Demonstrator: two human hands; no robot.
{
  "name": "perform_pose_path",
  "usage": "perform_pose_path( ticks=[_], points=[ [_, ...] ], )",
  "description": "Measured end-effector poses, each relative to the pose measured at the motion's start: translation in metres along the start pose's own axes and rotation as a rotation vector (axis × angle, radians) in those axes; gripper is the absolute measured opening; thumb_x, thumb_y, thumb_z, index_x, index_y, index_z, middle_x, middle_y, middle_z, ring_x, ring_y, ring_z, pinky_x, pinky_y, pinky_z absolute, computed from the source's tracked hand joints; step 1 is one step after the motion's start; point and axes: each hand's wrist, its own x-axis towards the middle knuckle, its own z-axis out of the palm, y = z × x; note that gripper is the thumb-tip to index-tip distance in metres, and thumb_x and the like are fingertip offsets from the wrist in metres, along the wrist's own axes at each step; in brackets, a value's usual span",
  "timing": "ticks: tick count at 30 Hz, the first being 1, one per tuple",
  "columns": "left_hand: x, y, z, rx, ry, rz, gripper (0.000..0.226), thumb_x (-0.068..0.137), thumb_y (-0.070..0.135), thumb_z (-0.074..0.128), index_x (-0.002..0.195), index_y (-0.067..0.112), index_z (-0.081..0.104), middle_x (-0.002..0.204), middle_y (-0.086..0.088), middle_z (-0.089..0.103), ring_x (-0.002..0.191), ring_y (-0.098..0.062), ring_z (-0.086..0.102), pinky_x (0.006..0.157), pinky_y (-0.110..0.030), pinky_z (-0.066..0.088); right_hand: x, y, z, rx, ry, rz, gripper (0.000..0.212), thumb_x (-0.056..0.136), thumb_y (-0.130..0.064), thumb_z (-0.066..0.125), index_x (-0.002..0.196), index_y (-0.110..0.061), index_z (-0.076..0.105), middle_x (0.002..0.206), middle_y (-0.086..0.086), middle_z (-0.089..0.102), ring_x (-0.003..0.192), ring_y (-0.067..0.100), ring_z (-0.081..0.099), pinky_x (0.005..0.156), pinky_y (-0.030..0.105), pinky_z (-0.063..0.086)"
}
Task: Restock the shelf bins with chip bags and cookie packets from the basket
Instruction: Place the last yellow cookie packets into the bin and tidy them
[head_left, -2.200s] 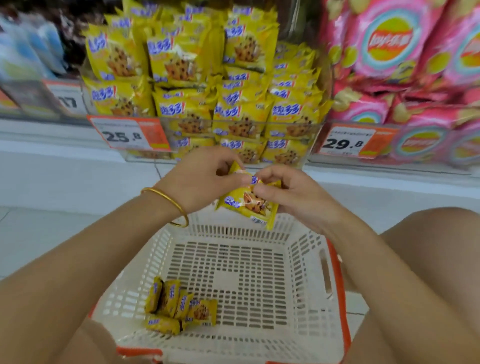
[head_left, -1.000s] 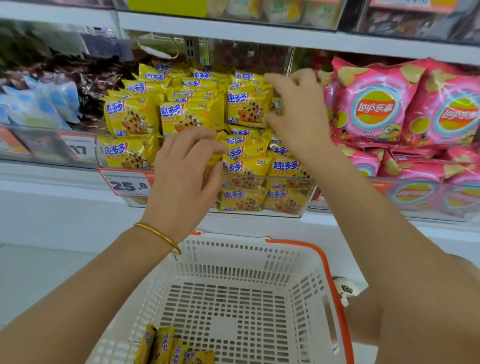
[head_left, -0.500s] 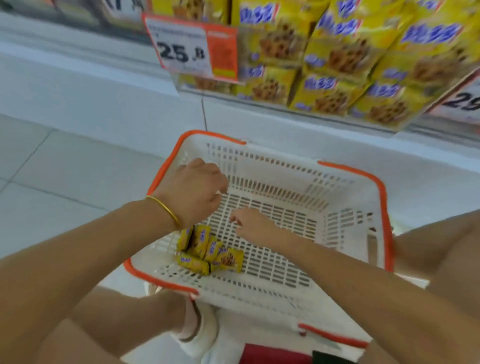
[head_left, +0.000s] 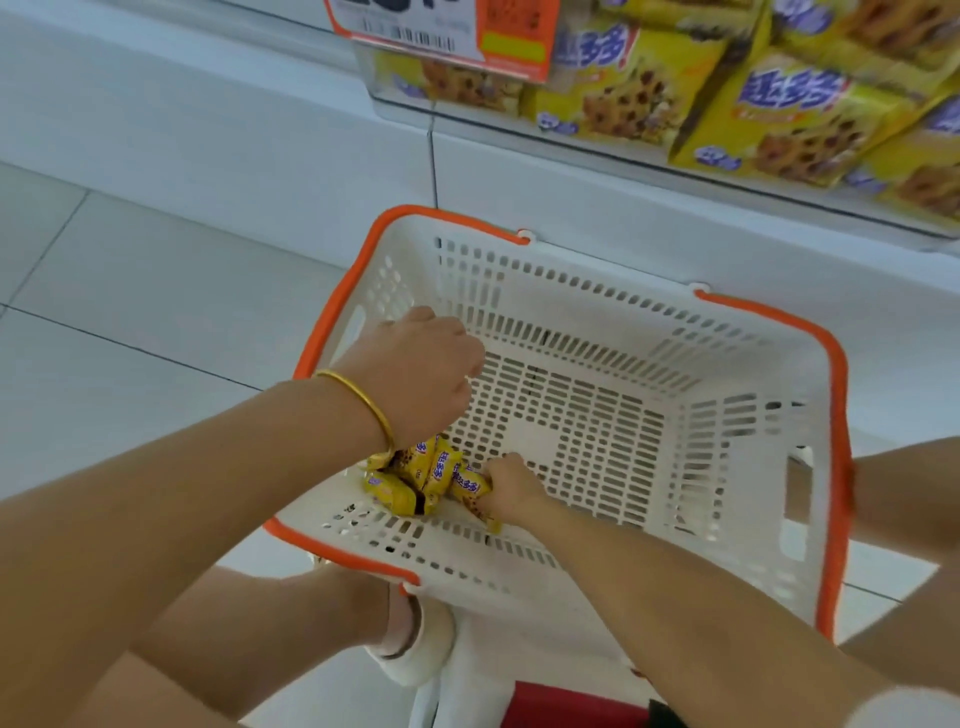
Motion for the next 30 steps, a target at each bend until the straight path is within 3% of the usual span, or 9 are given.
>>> perform_pose_path(
  ticks=[3,7,11,15,18,22,26,28,30],
  points=[
    [0.004,0.010,-0.003,-0.029,-0.057,0.006,0.029,0.096,0.025,0.041,0.123,0.023,0.052,0.127,0.001,0.051,0.120,-0.019,0.042,0.100,-0.038,0.040,-0.026,0.007,-0.038,0.092,-0.049,-0.024,0.033,0.085,-0.016,0.064,0.061,-0.017,0.042,0.066,0.000,0.043,0.056,0.012,0.042,0.046,0.022,0.030],
    [0.012,0.028,-0.009,-0.070,-0.161,0.026,0.037,0.096,0.027,0.046,0.132,0.018,0.044,0.134,-0.004,0.048,0.120,-0.021,0.047,0.101,-0.036,0.039,-0.075,0.014,-0.110,0.297,-0.125,-0.149,0.011,0.089,-0.018,0.063,0.096,-0.012,0.057,0.098,0.005,0.060,0.088,0.020,0.063,0.076,0.034,0.055],
    [0.018,0.057,-0.025,-0.130,-0.191,0.024,0.051,0.094,0.038,0.053,0.137,0.016,0.036,0.134,-0.006,0.047,0.115,-0.022,0.050,0.093,-0.032,0.042,-0.137,0.013,-0.175,0.526,-0.065,-0.311,0.018,0.092,-0.011,0.059,0.110,-0.010,0.057,0.113,0.012,0.060,0.101,0.027,0.063,0.088,0.041,0.054],
    [0.020,0.083,-0.053,-0.161,0.007,0.090,0.036,0.091,0.032,0.058,0.121,0.014,0.050,0.115,-0.004,0.057,0.090,-0.016,0.049,0.069,-0.023,0.033,-0.187,0.017,-0.210,0.809,0.036,-0.428,0.023,0.092,-0.004,0.057,0.114,-0.009,0.059,0.110,0.013,0.062,0.100,0.029,0.064,0.090,0.046,0.053],
    [0.017,0.095,-0.078,-0.241,0.197,0.173,0.031,0.087,0.029,0.064,0.113,0.014,0.058,0.105,0.001,0.058,0.088,-0.012,0.051,0.066,-0.019,0.032,-0.223,0.020,-0.227,0.968,0.177,-0.470,0.040,0.083,-0.014,0.065,0.123,-0.011,0.055,0.100,0.006,0.063,0.089,0.020,0.066,0.082,0.043,0.055],
    [0.008,0.109,-0.102,-0.509,0.332,0.243,0.020,0.088,0.028,0.063,0.104,0.016,0.062,0.073,0.017,0.044,0.062,0.008,0.046,0.055,-0.009,0.034,-0.258,0.021,-0.244,0.958,0.359,-0.510,0.038,0.068,-0.023,0.068,0.104,-0.013,0.062,0.095,0.001,0.068,0.083,0.020,0.066,0.076,0.038,0.056],
    [0.004,0.120,-0.115,-0.613,0.463,0.272,0.015,0.092,0.026,0.058,0.095,0.014,0.066,0.067,0.015,0.046,0.057,0.015,0.046,0.055,-0.003,0.034,-0.275,0.020,-0.255,0.921,0.509,-0.518,0.033,0.065,-0.030,0.071,0.097,-0.020,0.066,0.090,-0.007,0.069,0.083,0.016,0.065,0.082,0.046,0.053],
    [0.004,0.124,-0.119,-0.634,0.515,0.294,0.014,0.091,0.023,0.059,0.096,0.012,0.066,0.070,0.008,0.056,0.062,0.009,0.052,0.055,-0.008,0.037,-0.284,0.016,-0.260,0.890,0.575,-0.508,0.034,0.065,-0.032,0.071,0.097,-0.021,0.065,0.095,0.001,0.069,0.084,0.019,0.065,0.083,0.050,0.052],
    [0.003,0.127,-0.124,-0.666,0.581,0.319,0.013,0.090,0.022,0.061,0.098,0.013,0.066,0.087,0.002,0.063,0.075,0.000,0.056,0.064,-0.008,0.040,-0.293,0.010,-0.266,0.832,0.643,-0.516,0.033,0.068,-0.031,0.071,0.098,-0.018,0.065,0.098,0.013,0.069,0.083,0.025,0.065,0.080,0.053,0.052]
  ],
)
